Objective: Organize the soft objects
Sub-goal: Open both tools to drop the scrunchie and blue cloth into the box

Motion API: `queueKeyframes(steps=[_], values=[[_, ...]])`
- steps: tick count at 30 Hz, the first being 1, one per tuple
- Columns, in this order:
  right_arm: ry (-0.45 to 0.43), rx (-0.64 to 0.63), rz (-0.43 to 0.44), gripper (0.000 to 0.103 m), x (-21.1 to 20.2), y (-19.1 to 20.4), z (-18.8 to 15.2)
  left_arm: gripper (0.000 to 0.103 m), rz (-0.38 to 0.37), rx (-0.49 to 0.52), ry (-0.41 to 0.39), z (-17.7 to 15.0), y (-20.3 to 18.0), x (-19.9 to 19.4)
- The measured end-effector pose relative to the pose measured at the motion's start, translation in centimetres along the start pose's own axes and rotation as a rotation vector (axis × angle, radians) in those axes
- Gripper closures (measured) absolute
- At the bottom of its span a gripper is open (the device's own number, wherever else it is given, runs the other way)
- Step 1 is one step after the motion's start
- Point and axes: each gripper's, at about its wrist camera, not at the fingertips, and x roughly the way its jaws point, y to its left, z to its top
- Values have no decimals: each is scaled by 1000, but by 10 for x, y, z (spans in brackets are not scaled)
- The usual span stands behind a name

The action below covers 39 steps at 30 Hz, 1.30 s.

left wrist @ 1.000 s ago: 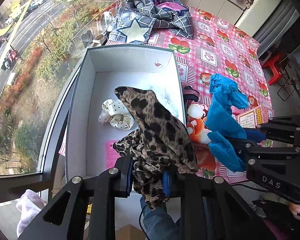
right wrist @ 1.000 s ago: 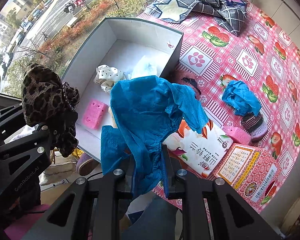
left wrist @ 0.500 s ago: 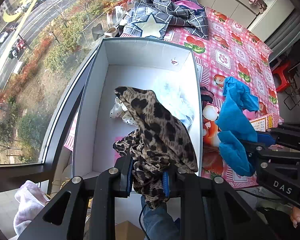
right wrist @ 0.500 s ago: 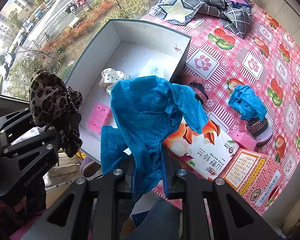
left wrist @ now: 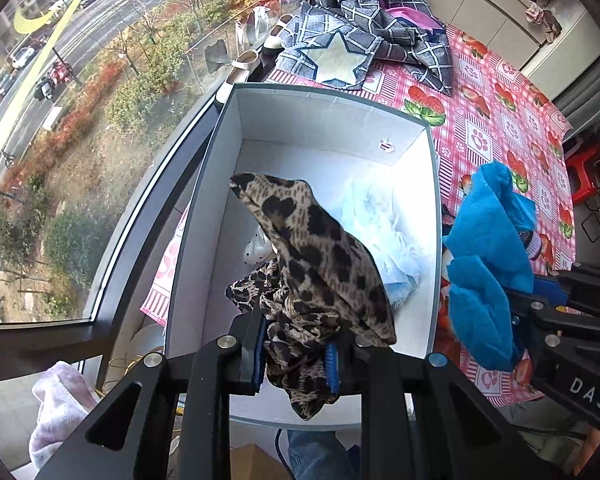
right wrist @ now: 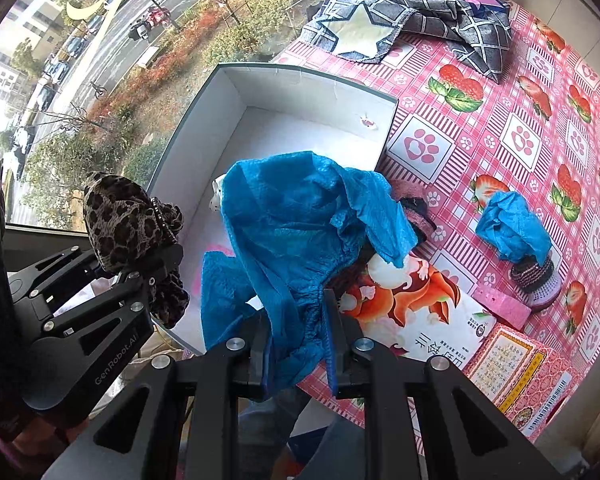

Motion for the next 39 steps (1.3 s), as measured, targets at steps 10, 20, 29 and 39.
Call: queueKeyframes(steps=[10,20,29,39], values=[[-6,35,3,84,8,0,40,78,29,-14,23,29,5,23],[11,51,3,84,22,-2,66,78,53,-35,55,41,12,41],[33,44,5,84,31,-1,72,78,63,-24,63,47,10,48],[32,34,6,84,31,-1,73,67,61,-25,44,49,11,46]])
